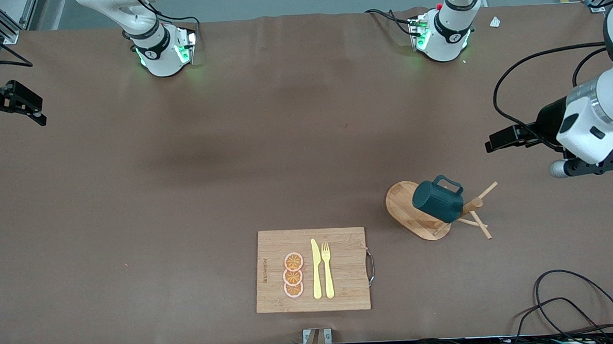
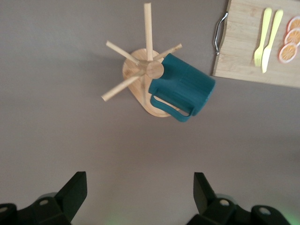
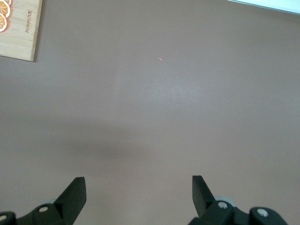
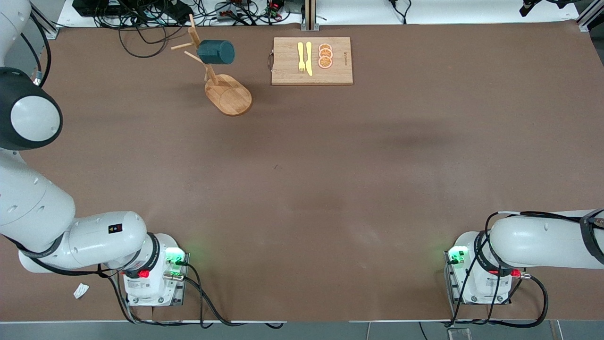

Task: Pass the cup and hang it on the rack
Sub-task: 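Open the left gripper and pull it back from the mug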

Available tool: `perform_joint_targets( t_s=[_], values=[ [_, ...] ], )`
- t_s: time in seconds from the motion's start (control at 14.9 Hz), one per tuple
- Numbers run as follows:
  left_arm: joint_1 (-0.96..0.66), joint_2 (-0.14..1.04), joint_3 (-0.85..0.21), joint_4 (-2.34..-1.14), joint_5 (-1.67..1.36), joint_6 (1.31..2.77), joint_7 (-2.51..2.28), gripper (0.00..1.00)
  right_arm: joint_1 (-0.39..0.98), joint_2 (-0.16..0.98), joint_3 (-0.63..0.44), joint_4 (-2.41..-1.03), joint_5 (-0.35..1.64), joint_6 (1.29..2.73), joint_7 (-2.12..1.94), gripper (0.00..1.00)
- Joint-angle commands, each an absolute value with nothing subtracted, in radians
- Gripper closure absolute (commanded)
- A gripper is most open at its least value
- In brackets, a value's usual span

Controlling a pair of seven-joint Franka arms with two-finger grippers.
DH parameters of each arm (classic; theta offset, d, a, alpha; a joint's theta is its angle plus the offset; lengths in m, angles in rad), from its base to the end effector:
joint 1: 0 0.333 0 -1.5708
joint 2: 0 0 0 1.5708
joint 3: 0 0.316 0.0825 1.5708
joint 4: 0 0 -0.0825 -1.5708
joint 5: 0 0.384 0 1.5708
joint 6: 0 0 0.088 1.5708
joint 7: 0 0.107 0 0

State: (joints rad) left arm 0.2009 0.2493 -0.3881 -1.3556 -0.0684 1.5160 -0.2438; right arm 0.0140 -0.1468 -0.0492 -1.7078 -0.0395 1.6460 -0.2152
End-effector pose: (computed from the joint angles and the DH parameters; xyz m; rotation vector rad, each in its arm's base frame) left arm 0.6115 -0.0927 0.5848 2.9927 0.0940 -0.1548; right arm 0.5149 -0.0241 0.6447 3.0838 0.2807 0.1241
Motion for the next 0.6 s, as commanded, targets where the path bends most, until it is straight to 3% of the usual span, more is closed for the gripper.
perform_joint_targets(
  t_s=[0.0,0.27,0.54],
  values=[
    [0.213,0.221,-0.393,-1.335,-0.012,1.509,-0.17,0.0,0.015,-0.149,-0.051,-1.698,-0.052,1.637,-0.224,0.0],
    [0.2,0.129,-0.377,-1.345,0.017,1.503,-0.143,0.0,0.015,-0.149,-0.051,-1.697,-0.052,1.637,-0.224,0.0],
    [0.006,0.072,-0.157,-1.384,0.015,1.494,-0.111,0.0,0.014,-0.147,-0.051,-1.697,-0.051,1.637,-0.224,0.0]
  ],
)
